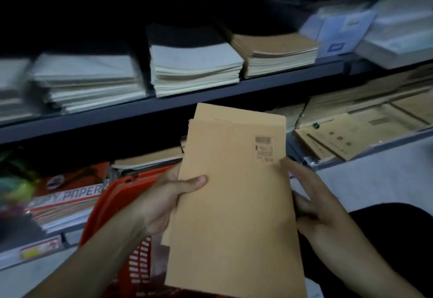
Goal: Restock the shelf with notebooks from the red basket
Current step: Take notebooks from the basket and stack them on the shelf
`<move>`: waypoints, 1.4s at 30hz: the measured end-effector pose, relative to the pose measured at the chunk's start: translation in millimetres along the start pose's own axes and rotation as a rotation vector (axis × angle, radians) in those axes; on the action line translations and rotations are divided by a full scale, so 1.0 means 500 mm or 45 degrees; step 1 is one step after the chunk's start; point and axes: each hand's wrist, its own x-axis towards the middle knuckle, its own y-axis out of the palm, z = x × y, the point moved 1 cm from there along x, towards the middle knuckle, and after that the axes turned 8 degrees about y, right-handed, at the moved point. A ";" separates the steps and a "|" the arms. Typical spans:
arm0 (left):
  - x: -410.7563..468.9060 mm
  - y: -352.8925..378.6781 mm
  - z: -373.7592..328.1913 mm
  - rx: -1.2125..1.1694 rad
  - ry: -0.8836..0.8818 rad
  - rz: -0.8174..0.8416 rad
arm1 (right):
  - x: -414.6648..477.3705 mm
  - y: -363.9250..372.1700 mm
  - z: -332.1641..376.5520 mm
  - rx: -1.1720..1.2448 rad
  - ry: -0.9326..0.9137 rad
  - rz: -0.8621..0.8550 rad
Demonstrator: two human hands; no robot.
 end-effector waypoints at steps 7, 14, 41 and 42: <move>-0.016 0.088 -0.090 0.070 0.227 -0.083 | 0.008 0.000 0.044 0.202 0.200 -0.238; 0.020 0.140 -0.190 0.126 0.466 -0.197 | 0.150 -0.045 0.225 0.100 -0.192 -0.346; 0.309 0.278 -0.219 1.040 0.918 -0.629 | 0.430 -0.234 0.222 0.244 -0.157 -0.234; 0.310 0.280 -0.209 1.023 0.924 -0.660 | 0.426 -0.240 0.222 0.179 -0.163 -0.220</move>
